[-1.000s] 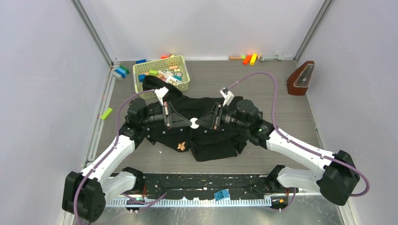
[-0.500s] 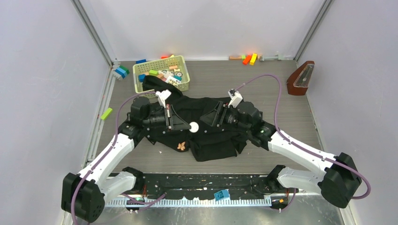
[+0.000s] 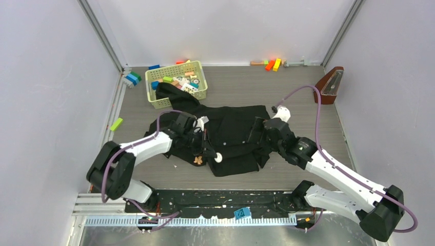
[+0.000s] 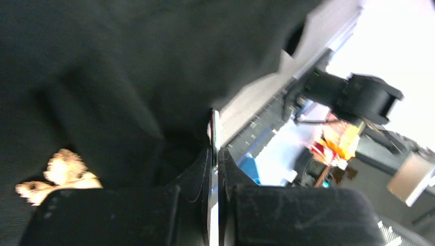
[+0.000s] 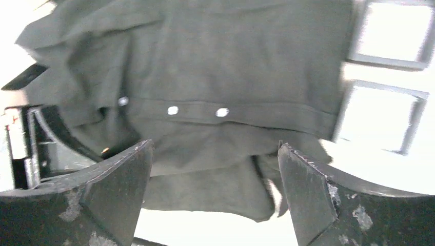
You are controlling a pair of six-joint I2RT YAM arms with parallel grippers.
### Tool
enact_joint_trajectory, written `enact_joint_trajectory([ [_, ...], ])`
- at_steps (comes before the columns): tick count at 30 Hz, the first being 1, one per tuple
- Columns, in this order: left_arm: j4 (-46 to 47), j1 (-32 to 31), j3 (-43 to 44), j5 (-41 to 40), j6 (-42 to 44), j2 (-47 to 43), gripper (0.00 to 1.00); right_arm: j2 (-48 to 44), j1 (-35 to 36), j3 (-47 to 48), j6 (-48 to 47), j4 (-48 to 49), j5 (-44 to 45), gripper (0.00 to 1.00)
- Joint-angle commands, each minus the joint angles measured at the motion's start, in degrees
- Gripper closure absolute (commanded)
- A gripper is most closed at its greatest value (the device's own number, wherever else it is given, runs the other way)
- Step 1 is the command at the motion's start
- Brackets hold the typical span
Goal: Remove the brooch from the garment
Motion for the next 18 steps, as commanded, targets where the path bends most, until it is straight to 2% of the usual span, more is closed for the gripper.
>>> enact_joint_trajectory([
  [1,-4.5,1.4,4.5,-10.3,3.9,4.3,1.0,-2.0,-1.1,2.8,3.3,-15.1,15.7,0.01],
  [4,-10.8,4.9,5.3,-20.0,6.1,5.9,1.0,-1.3,-2.1,3.7,5.2,-19.9,21.4,0.0],
  [7,-14.9,9.7,4.2,-29.7,7.7,5.1,1.0,-1.2,-4.4,3.2,5.4,-21.6,22.2,0.0],
  [9,-17.2,12.7,3.3,-35.3,8.4,2.9,1.0,-0.9,-9.3,2.4,4.8,-20.8,20.8,0.0],
  [12,-18.8,13.5,2.4,-42.2,8.7,-2.8,1.0,0.5,-16.4,1.2,3.2,-18.1,12.6,0.0],
  [13,-18.4,13.5,2.1,-41.9,8.9,-5.1,1.0,1.8,-19.9,1.1,3.4,-16.8,8.5,0.0],
  [15,-14.9,13.4,1.1,-34.6,10.3,-9.6,1.0,4.5,-23.8,1.4,4.8,-15.7,4.0,0.0],
  [18,-8.9,11.2,0.3,-26.8,12.0,-14.6,1.0,8.9,-24.9,3.3,2.7,-13.9,1.5,0.0],
])
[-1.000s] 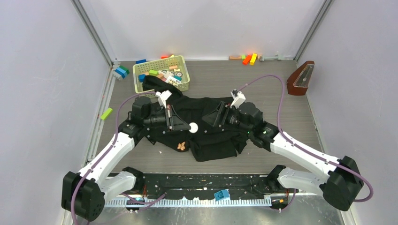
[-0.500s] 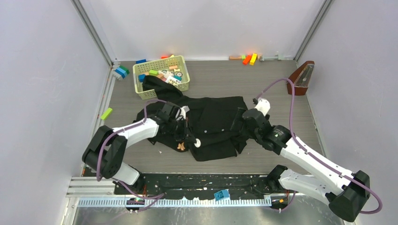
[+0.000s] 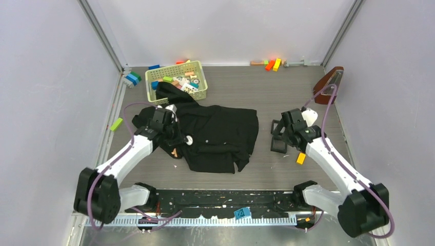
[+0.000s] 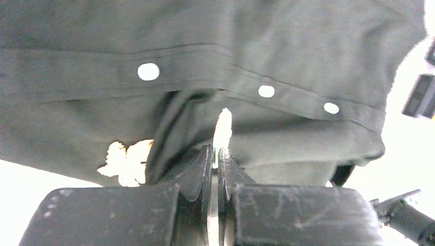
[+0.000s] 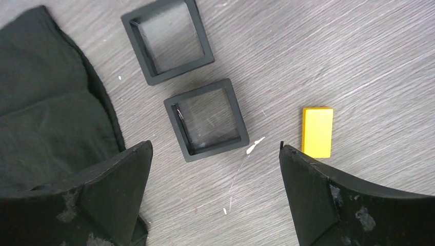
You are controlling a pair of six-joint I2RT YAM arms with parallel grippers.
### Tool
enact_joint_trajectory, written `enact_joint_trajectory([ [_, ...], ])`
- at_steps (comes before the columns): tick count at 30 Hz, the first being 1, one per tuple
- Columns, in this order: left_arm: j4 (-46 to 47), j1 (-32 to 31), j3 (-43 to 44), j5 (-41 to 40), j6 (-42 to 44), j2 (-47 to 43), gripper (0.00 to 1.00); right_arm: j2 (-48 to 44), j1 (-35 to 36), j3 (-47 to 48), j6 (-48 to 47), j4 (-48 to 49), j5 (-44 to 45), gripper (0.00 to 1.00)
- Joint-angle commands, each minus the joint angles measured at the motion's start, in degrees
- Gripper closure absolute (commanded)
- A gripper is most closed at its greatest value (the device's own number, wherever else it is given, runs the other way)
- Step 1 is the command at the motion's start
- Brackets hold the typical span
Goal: Remove the brooch from the garment
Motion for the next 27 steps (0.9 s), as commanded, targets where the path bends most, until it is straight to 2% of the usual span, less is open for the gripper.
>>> enact_joint_trajectory([
  [1,6.0,-3.6,-0.2,6.0,4.8,-6.7,1.0,5.1,-1.7,2.9,-4.0,4.5,-8.2,0.0],
  [6,9.4,-11.2,0.8,6.2,8.6,-7.6,1.0,9.9,-1.7,3.8,-12.7,7.4,-8.7,0.0],
  [12,18.9,-15.1,-0.8,16.1,7.8,-6.6,1.0,11.9,-1.7,2.8,-14.9,10.0,-7.4,0.0],
  [17,23.4,-15.2,-4.1,17.0,9.5,-8.1,1.0,14.3,-1.7,0.7,-16.4,13.5,-15.0,0.0],
  [20,29.5,-15.3,-6.8,20.7,7.3,-8.8,1.0,15.6,-1.7,0.5,-16.1,13.2,-13.9,0.0],
  [27,35.2,-15.2,-9.8,23.8,5.9,-8.4,1.0,16.2,-2.4,0.4,-14.3,10.9,-8.4,0.0],
])
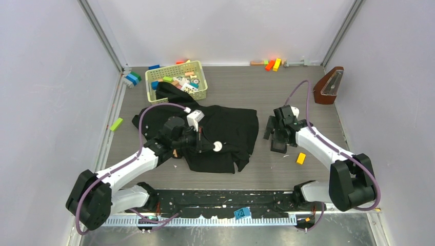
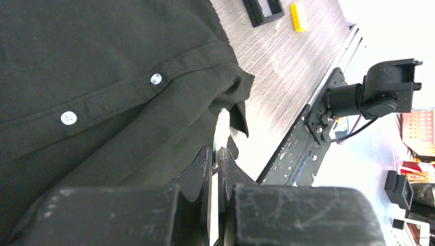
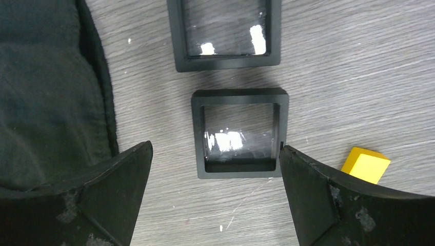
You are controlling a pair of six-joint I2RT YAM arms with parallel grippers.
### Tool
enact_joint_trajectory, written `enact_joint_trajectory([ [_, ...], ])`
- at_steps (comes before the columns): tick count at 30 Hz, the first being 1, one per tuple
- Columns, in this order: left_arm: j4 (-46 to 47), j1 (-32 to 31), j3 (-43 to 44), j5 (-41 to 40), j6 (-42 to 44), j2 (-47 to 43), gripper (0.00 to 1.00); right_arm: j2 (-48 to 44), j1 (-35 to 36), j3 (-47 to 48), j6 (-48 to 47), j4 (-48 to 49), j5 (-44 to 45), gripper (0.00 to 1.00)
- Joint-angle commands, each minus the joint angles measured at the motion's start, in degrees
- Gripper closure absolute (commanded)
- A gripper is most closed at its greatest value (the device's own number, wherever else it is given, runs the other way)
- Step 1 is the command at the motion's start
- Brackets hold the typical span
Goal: Remove the brooch from the garment
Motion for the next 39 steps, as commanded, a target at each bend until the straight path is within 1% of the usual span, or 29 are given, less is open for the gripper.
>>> enact_joint_trajectory([
  [1,8.1,-0.1,-1.1,3.9,-1.1,-1.1,1.0,0.4,-0.6,1.1,1.2,-0.6,4.6,0.0],
  [3,8.0,-0.1,-1.2,4.0,-1.2,-1.4,1.0,1.6,-0.9,1.4,1.9,-1.3,5.3,0.0],
  [7,8.4,-0.1,-2.0,4.1,-1.5,-2.3,1.0,4.1,-1.5,1.6,2.5,-1.6,3.7,0.02],
  [15,8.2,-0.1,-2.2,4.8,-1.8,-3.0,1.0,4.9,-2.1,1.6,3.9,-2.1,3.7,0.04],
  [23,8.1,-0.1,-2.2,5.1,-1.7,-2.9,1.0,5.5,-2.4,1.7,4.0,-1.8,0.8,0.11],
  [29,8.1,0.0,-2.1,5.4,-1.7,-2.6,1.0,4.3,-2.6,1.6,4.3,-1.0,-1.8,0.24],
  [34,8.1,-0.1,-2.1,5.3,-1.5,-2.6,1.0,2.5,-2.6,1.7,4.7,-1.0,-4.9,0.33],
  [38,8.4,-0.1,-2.0,5.6,-1.5,-1.9,1.0,-0.1,-2.6,1.7,4.6,-0.8,-11.0,0.4],
  [39,8.6,-0.1,-1.9,5.8,-1.6,-1.5,1.0,-1.1,-2.6,1.6,4.6,-0.6,-14.0,0.42],
])
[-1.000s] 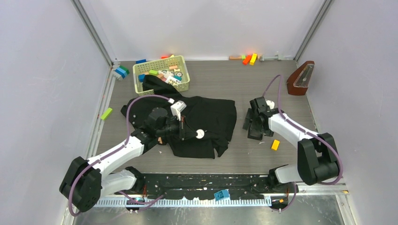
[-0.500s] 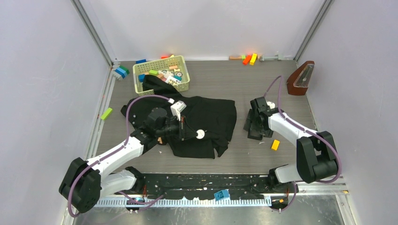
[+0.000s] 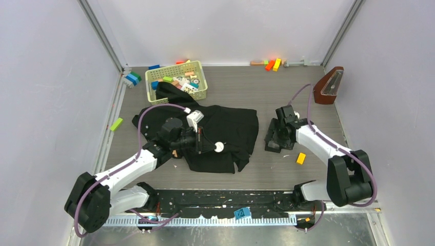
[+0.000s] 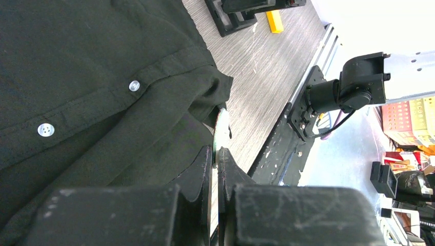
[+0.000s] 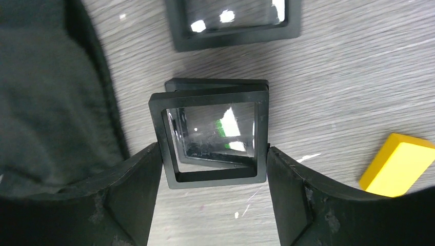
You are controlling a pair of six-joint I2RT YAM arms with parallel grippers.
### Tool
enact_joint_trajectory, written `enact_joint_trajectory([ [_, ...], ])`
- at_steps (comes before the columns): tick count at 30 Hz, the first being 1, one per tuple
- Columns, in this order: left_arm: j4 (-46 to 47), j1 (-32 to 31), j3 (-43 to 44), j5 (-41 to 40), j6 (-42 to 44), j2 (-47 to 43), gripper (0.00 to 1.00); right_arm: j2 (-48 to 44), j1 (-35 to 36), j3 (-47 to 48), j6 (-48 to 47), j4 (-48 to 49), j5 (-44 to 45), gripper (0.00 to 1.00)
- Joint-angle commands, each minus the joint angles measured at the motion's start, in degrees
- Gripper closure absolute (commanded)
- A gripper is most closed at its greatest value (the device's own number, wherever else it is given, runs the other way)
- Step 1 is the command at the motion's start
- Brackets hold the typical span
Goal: Remove the brooch from the garment
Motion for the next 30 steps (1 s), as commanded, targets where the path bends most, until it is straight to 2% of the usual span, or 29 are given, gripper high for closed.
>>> enact_joint_trajectory([
  [1,3.9,-0.1,0.2,1.9,-0.4,0.8,1.0,-4.8,-0.3,1.3,0.9,1.4,-9.4,0.42],
  [8,4.5,-1.9,5.1,3.4,-1.5,8.6,1.0,-9.5,-0.3,-4.2,5.5,11.5,-28.1,0.43],
  [15,-2.7,-8.0,12.9,-5.6,3.6,12.5,1.0,-10.7,-0.3,-5.8,9.1,14.4,-32.1,0.47],
  [20,-6.1,-8.6,17.5,-12.2,8.6,13.7,1.0,-12.7,-0.5,-4.6,9.9,13.2,-34.9,0.49],
  [24,0.0,-8.8,16.0,-14.3,12.0,15.1,1.0,-15.2,-0.5,-4.4,11.3,15.9,-39.9,0.52],
  [27,8.5,-8.8,11.8,-17.5,15.7,13.9,1.0,-15.8,-0.5,-4.5,14.2,18.6,-43.3,0.54],
  [30,20.0,-9.3,6.8,-17.4,21.3,12.0,1.0,-14.8,-0.5,-5.3,18.0,21.8,-48.0,0.57],
])
